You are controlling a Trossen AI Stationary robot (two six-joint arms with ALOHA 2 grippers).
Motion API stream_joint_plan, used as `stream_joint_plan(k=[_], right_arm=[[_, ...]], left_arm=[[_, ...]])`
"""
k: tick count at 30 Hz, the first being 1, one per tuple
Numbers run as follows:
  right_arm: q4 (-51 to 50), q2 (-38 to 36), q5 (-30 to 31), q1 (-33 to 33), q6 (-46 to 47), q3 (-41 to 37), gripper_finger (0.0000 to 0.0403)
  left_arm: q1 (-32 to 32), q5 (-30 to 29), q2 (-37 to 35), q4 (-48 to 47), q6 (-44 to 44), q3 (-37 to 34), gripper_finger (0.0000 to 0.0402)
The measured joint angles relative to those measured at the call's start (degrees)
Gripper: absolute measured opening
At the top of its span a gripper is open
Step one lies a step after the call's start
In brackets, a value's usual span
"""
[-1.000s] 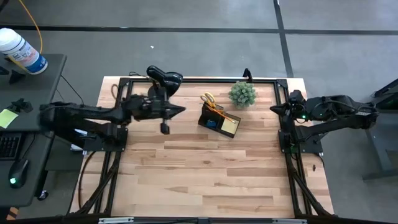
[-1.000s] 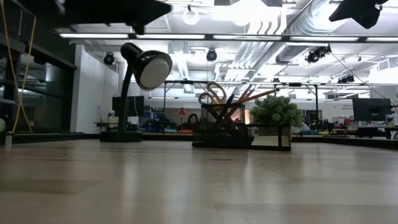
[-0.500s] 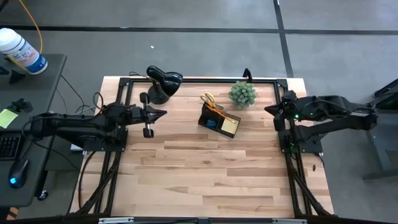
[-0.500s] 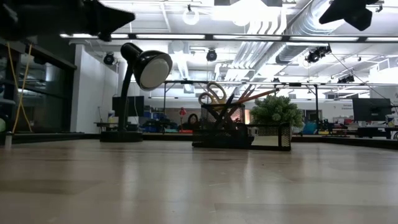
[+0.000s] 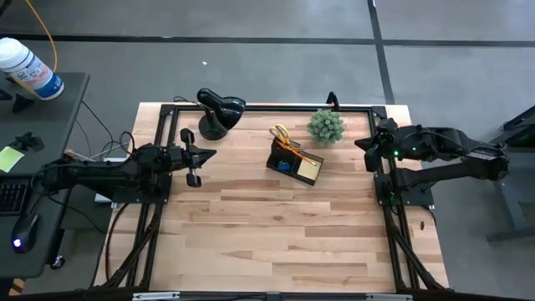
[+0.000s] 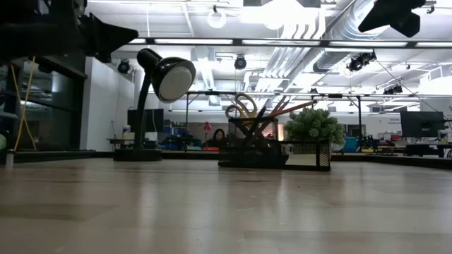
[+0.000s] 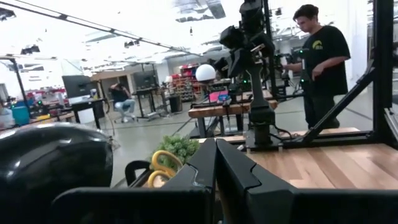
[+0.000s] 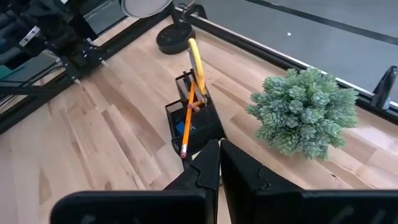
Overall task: Pick and place office supplies into organizer
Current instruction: Return to Home Position
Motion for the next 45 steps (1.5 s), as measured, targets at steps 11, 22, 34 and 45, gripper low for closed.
stream_joint_plan(k=[11, 22, 34, 45], right_arm=[[0.0, 0.03, -0.02, -3.19, 0.04, 0.01, 0.0011], [0.12, 2.03, -0.84, -5.01, 0.17, 0.0, 0.0011], [0.55, 2.97, -0.07, -5.05, 1.09, 0.01, 0.0011], [0.52, 2.99, 0.02, -5.05, 1.09, 0.02, 0.0011]], left_arm=[[0.0, -0.42, -5.02, -1.06, -3.47, -3.81, 0.0], [0.0, 1.28, -17.66, -13.87, -4.31, -3.78, 0.0], [0.0, 1.81, -25.88, -25.58, -5.65, -3.7, 0.0], [0.0, 3.02, -25.6, -32.31, -6.36, -3.7, 0.0]])
